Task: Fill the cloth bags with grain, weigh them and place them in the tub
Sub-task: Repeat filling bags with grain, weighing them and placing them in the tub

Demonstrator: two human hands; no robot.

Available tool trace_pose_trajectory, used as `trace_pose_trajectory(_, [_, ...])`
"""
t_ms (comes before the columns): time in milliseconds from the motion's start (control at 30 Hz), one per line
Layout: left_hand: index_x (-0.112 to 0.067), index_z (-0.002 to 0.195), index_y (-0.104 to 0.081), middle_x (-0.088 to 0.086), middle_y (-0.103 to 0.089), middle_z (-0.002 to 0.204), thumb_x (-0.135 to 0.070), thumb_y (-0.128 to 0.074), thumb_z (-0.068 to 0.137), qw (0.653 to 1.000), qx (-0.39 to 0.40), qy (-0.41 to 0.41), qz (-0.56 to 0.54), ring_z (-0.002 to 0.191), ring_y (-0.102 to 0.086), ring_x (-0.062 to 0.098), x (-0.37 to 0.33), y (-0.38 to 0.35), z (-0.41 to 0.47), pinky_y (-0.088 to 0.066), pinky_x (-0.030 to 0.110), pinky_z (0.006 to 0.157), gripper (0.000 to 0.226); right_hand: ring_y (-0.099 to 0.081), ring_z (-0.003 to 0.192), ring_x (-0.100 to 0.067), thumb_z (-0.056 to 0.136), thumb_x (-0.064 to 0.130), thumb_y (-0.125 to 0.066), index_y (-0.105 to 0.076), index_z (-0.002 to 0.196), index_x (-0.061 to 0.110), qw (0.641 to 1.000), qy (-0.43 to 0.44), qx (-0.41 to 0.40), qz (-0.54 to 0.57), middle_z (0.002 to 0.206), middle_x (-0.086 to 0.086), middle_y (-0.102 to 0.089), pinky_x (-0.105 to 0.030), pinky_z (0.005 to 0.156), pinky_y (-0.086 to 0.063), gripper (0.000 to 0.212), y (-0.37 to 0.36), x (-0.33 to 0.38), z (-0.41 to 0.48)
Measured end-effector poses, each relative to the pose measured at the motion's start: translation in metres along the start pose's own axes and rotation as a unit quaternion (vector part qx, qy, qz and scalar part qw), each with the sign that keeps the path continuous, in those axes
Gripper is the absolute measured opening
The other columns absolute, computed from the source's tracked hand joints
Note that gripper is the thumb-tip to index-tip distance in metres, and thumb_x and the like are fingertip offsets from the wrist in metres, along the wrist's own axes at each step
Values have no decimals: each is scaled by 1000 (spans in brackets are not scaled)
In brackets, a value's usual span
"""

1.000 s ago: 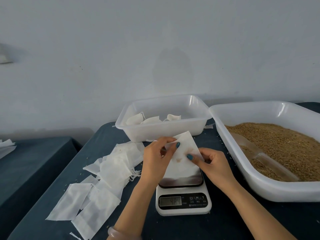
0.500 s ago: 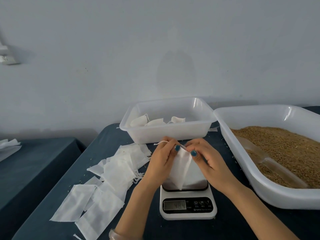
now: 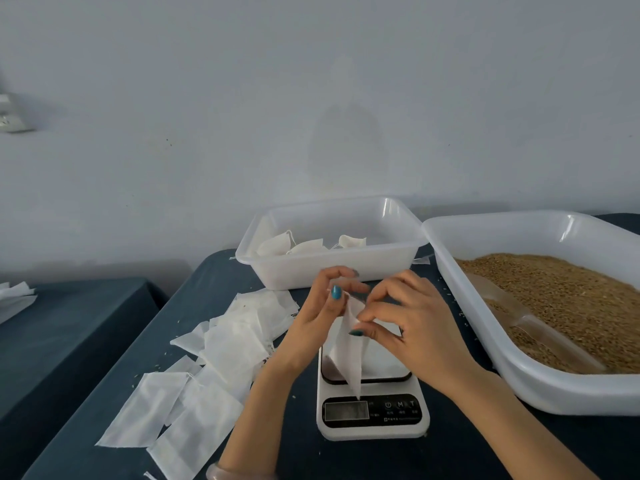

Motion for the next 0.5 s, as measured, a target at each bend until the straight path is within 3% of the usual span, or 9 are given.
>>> trace_pose_trajectory(67, [-30, 144, -32, 5, -58, 130, -61, -65, 81, 999, 39, 22, 20, 122, -58, 21, 4, 0, -2, -45, 36, 106, 77, -56, 86, -15, 92, 52, -53, -74, 83, 25, 1000, -11, -18, -19, 82, 14, -64, -26, 76, -42, 35, 4, -3, -1])
trace_pose_trajectory(167, [-35, 148, -24, -7, -55, 132, -31, -78, 73, 990, 102, 52, 83, 128, -52, 14, 14, -9, -4, -43, 28, 107, 93, -56, 82, -18, 91, 48, -57, -76, 86, 26, 999, -15, -36, -32, 78, 12, -64, -30, 72, -45, 30, 7, -3, -1])
trace_pose_trajectory(233, [-37, 141, -36, -12, -59, 125, -26, -79, 74, 985, 92, 58, 132, 121, -56, 12, 19, -14, -4, -47, 35, 103, 81, -57, 81, -19, 89, 45, -59, -78, 88, 26, 999, -9, -46, -27, 77, 10, -64, -31, 70, -47, 26, 7, 1, -1])
trace_pose_trajectory(333, [-22, 117, -53, -3, -66, 103, -28, -70, 77, 985, 33, 43, 161, 99, -63, 22, 16, -13, -1, -50, 51, 90, 44, -56, 81, -19, 90, 43, -58, -78, 90, 27, 999, -4, -44, -23, 77, 10, -63, -31, 70, -48, 26, 4, 6, -1])
trace_pose_trajectory(400, [-13, 105, -54, 3, -65, 94, -28, -66, 78, 984, 9, 32, 173, 89, -62, 27, 14, -9, -1, -50, 55, 82, 33, -56, 81, -18, 89, 42, -59, -78, 92, 27, 999, -13, -44, -24, 78, 9, -63, -31, 68, -48, 24, 3, 6, -3])
trace_pose_trajectory(500, [-15, 99, -56, 2, -65, 89, -29, -65, 80, 980, 5, 24, 195, 84, -62, 25, 16, -8, -1, -50, 53, 78, 26, -55, 83, -17, 86, 39, -68, -79, 93, 27, 998, -38, -43, -22, 78, 9, -63, -32, 67, -50, 17, 1, 4, -6])
Point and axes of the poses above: each hand's wrist, its own z-axis towards the middle knuckle, its own y-axis out of the back of the hand, x = y × z, the point moved 7 cm from there along z, towards the middle knuckle
